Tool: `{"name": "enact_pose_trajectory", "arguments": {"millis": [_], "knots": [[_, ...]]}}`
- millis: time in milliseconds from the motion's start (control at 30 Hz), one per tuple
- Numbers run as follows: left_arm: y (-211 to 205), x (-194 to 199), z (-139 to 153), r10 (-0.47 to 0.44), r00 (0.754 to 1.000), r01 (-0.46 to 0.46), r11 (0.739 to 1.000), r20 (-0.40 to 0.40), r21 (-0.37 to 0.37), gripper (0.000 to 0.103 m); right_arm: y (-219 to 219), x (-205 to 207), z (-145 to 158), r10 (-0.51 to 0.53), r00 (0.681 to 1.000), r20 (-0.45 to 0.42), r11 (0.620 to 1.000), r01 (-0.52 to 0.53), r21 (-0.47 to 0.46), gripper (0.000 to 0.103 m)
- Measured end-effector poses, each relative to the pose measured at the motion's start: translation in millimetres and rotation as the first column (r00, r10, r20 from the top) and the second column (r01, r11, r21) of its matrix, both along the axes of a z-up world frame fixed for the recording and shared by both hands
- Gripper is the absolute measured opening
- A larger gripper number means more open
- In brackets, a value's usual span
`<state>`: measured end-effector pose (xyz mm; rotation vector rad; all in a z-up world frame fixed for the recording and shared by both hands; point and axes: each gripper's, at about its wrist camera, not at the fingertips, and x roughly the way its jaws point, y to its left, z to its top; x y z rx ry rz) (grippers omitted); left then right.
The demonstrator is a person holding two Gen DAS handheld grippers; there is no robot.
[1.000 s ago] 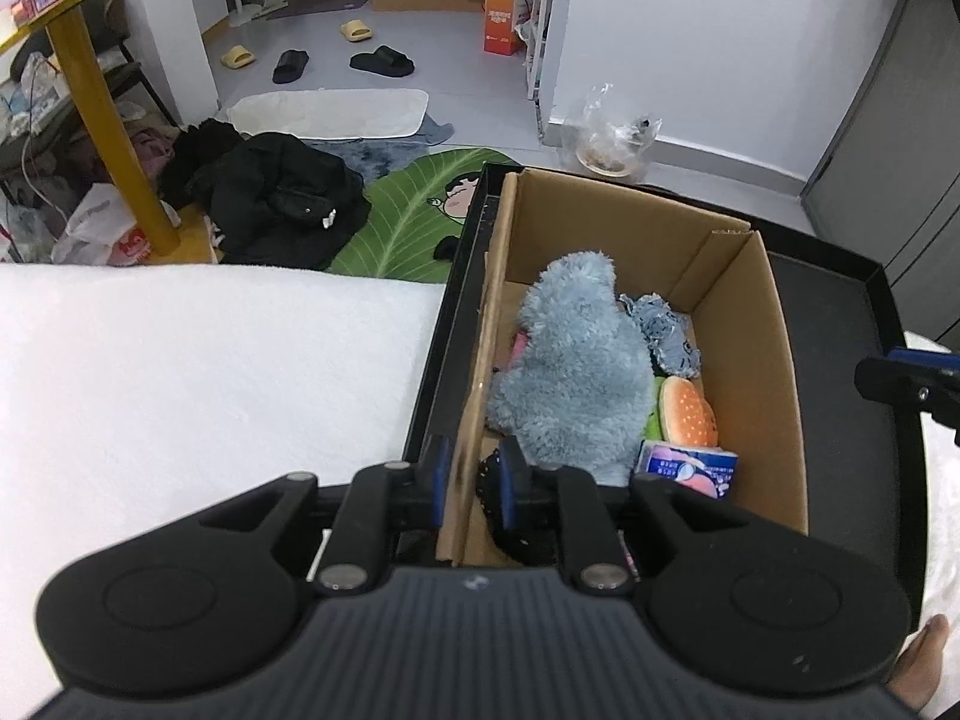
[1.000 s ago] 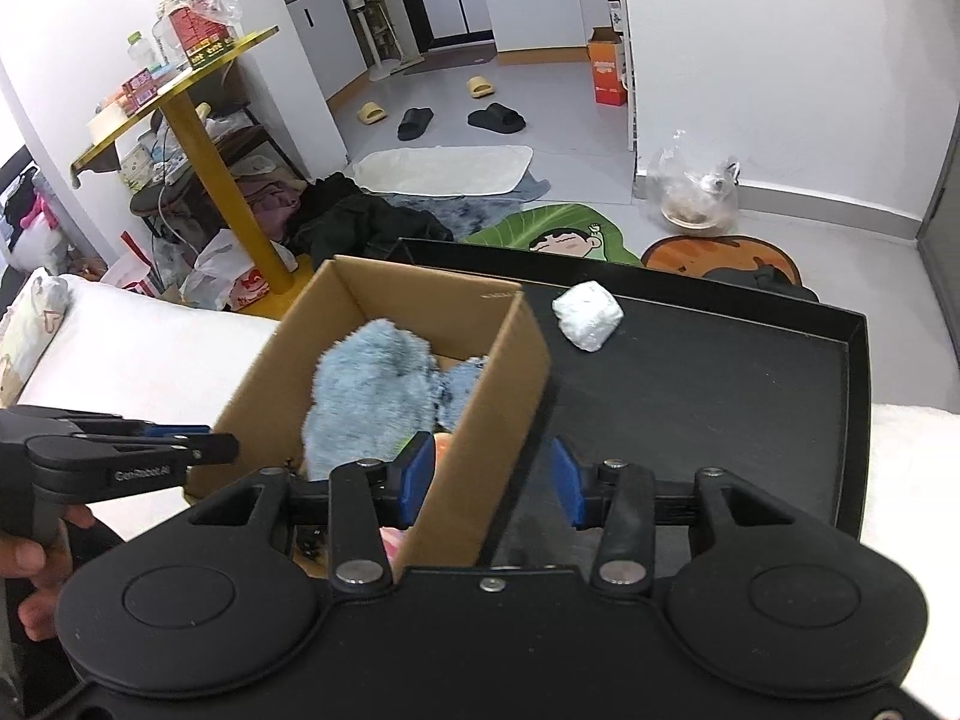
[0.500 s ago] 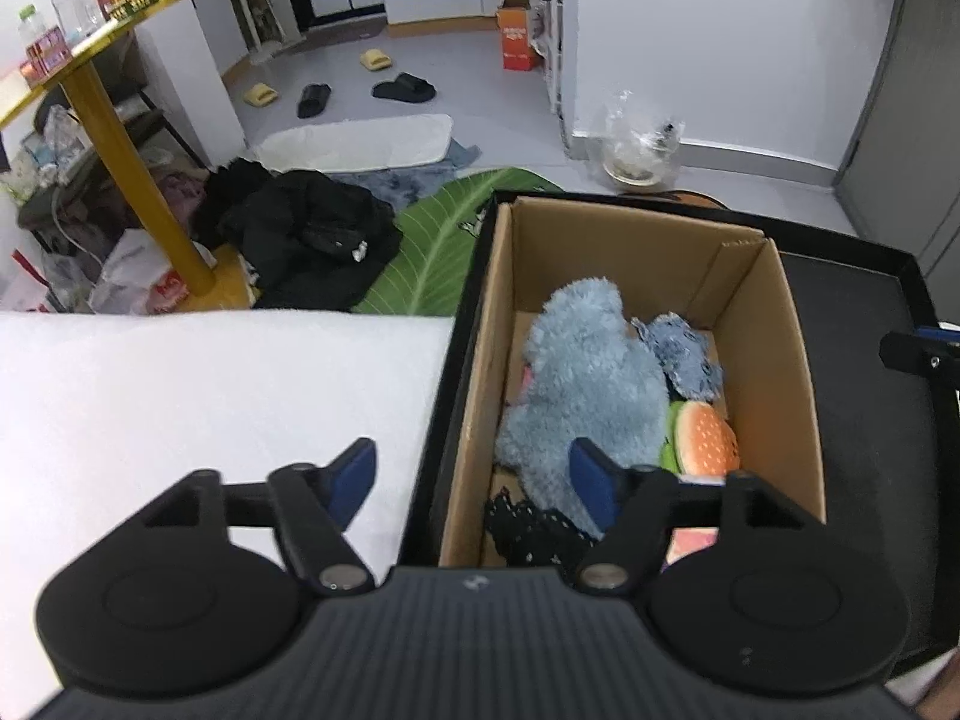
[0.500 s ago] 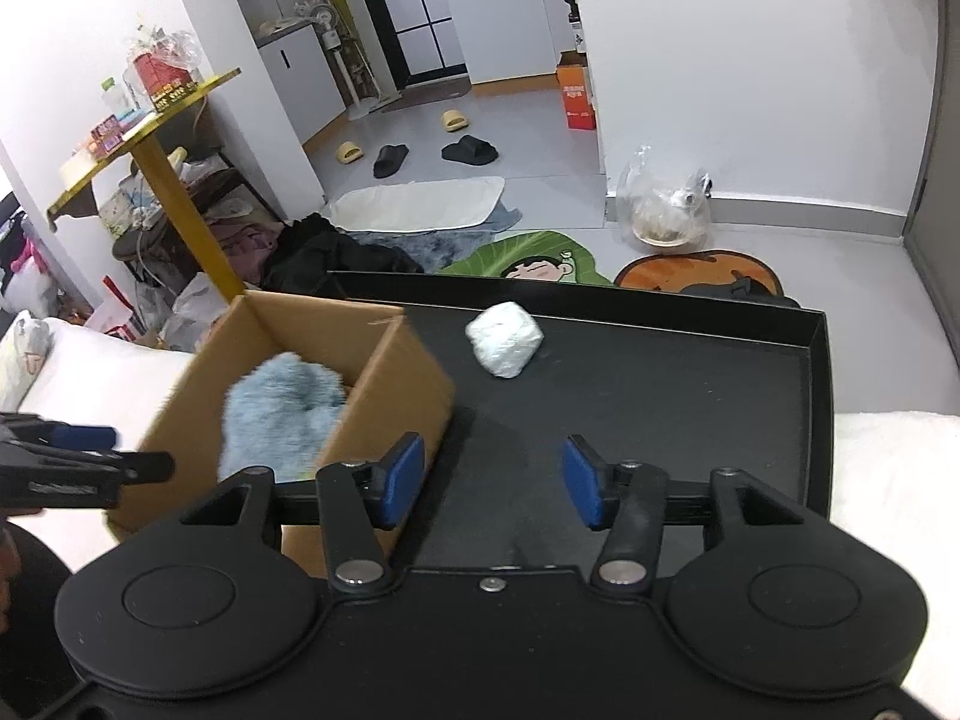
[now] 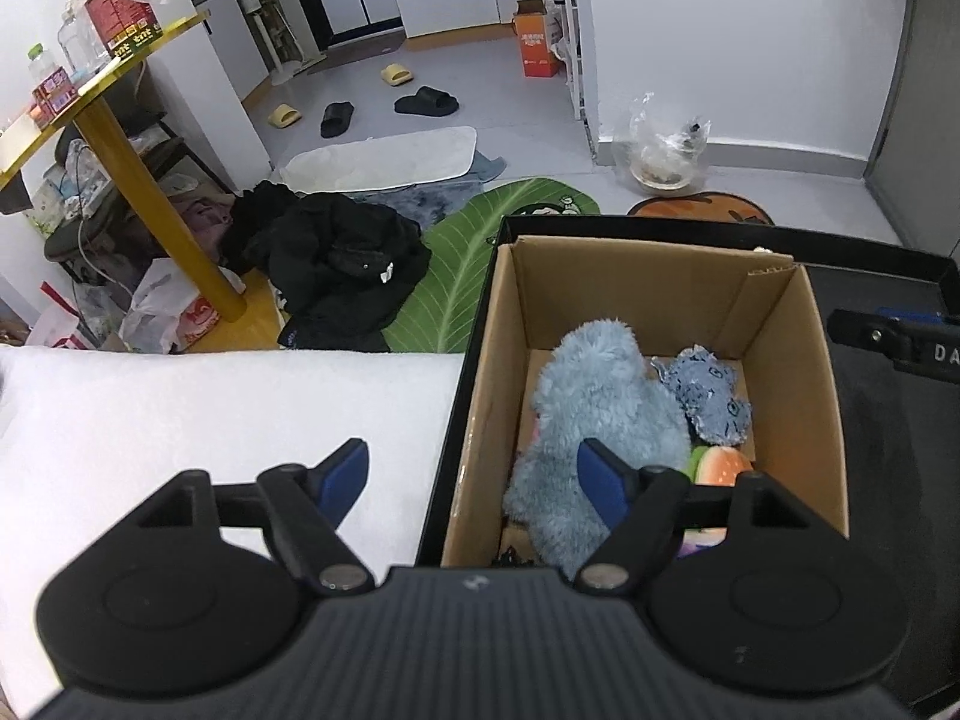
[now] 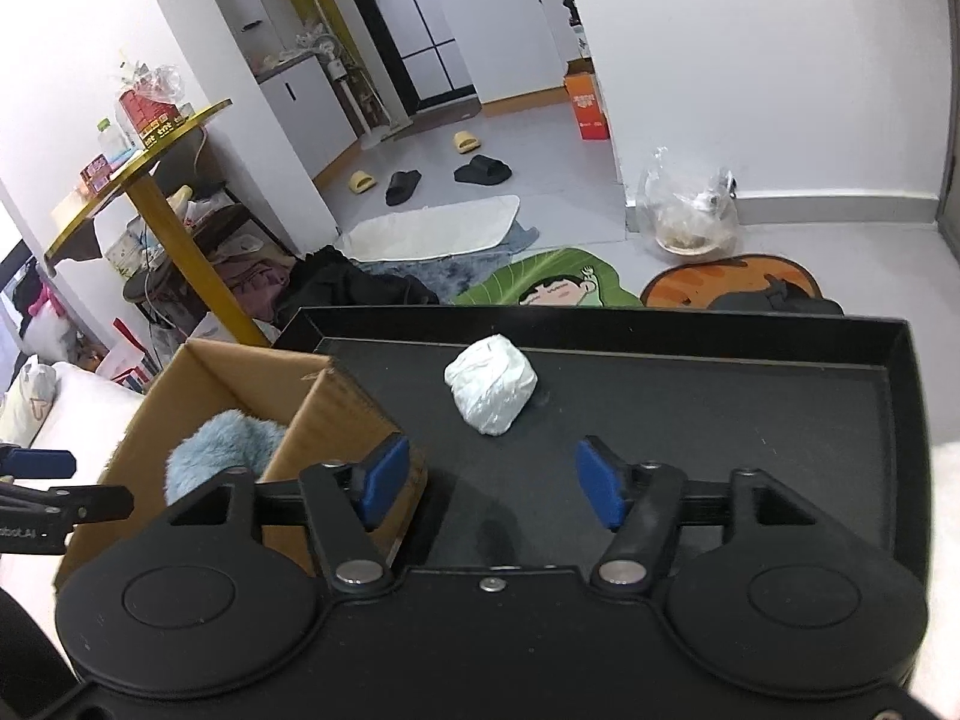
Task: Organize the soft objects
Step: 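Move the right gripper to the white wrapped bundle and close on it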
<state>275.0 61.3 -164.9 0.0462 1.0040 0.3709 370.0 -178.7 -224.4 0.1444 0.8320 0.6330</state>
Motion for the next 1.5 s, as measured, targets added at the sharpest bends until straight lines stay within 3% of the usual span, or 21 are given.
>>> {"name": "enact_pose_trajectory", "arguments": {"millis": [367, 600, 800, 967, 1500], "knots": [[0, 11, -10, 0.025, 0.999, -0.024, 0.999, -0.028, 0.042, 0.075, 18, 21, -16, 0.129, 0.987, 0.096, 0.992, -0.127, -0.028, 0.063], [2, 13, -12, 0.044, 0.998, -0.042, 0.997, -0.045, 0.061, 0.075, 25, 28, -19, 0.158, 0.98, 0.121, 0.987, -0.155, -0.033, 0.061], [-2, 14, -14, 0.043, 0.997, -0.039, 0.997, -0.059, 0.068, 0.075, 27, 32, -26, 0.166, 0.978, 0.125, 0.985, -0.159, -0.062, 0.051], [-1, 13, -16, 0.049, 0.997, -0.046, 0.997, -0.064, 0.057, 0.075, 29, 27, -27, 0.197, 0.972, 0.13, 0.979, -0.187, -0.084, 0.022], [4, 6, -14, 0.055, 0.998, -0.054, 0.998, -0.041, 0.007, 0.075, -10, -2, -17, 0.118, 0.993, 0.03, 0.986, -0.114, -0.126, 0.021]]}}
